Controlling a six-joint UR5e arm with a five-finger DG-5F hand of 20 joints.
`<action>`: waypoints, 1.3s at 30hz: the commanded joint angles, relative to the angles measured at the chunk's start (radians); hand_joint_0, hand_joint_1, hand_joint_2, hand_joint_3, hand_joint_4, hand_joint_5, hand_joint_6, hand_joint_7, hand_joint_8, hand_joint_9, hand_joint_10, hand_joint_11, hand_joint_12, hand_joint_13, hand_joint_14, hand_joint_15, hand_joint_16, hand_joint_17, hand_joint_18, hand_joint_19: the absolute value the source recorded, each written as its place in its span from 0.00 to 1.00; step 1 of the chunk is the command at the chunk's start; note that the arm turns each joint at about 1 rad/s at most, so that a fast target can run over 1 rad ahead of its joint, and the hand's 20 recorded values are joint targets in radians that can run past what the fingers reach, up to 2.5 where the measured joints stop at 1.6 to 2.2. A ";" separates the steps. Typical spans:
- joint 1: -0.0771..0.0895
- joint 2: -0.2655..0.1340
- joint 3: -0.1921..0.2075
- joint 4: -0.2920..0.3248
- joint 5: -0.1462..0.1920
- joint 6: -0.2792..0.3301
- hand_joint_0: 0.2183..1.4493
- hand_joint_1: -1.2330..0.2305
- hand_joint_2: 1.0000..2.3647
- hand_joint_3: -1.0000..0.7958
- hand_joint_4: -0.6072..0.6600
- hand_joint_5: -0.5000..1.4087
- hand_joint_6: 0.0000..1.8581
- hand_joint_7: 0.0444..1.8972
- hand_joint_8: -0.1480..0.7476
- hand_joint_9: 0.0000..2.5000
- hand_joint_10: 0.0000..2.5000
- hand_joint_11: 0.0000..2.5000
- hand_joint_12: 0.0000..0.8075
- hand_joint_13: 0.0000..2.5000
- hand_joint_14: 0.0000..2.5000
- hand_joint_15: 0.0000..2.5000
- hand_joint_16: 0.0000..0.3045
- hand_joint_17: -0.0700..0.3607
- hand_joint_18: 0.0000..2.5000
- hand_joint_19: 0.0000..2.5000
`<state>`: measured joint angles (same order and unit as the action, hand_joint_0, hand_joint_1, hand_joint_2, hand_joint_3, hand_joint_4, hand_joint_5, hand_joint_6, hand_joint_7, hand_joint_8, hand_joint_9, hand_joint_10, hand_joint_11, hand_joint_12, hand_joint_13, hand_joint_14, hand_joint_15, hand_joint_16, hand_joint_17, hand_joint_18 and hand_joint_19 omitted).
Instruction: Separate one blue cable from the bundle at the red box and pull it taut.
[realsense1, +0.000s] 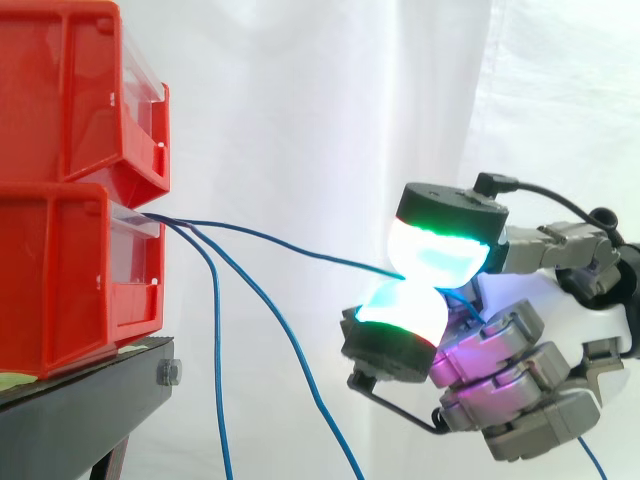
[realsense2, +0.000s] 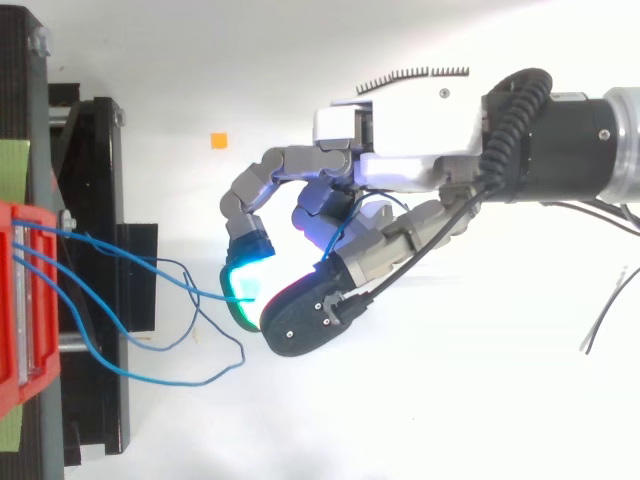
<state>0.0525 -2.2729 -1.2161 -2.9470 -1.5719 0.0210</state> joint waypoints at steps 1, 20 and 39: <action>-0.003 0.018 -0.002 -0.007 -0.002 -0.019 0.38 0.27 0.01 0.58 0.35 0.19 0.50 0.64 0.55 0.34 0.95 0.60 0.53 0.30 1.00 0.53 0.16 0.41 0.56 0.66; -0.005 0.096 -0.013 -0.227 0.012 -0.035 0.38 0.27 0.01 0.58 0.35 0.19 0.50 0.64 0.54 0.33 1.00 0.62 0.54 0.29 1.00 0.52 0.16 0.42 0.56 0.67; 0.033 0.222 -0.352 0.103 0.131 -0.046 0.38 0.27 0.01 0.58 0.35 0.19 0.50 0.64 0.54 0.33 1.00 0.61 0.53 0.29 1.00 0.53 0.16 0.41 0.56 0.66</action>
<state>0.0824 -2.0515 -1.5551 -2.8696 -1.4448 -0.0167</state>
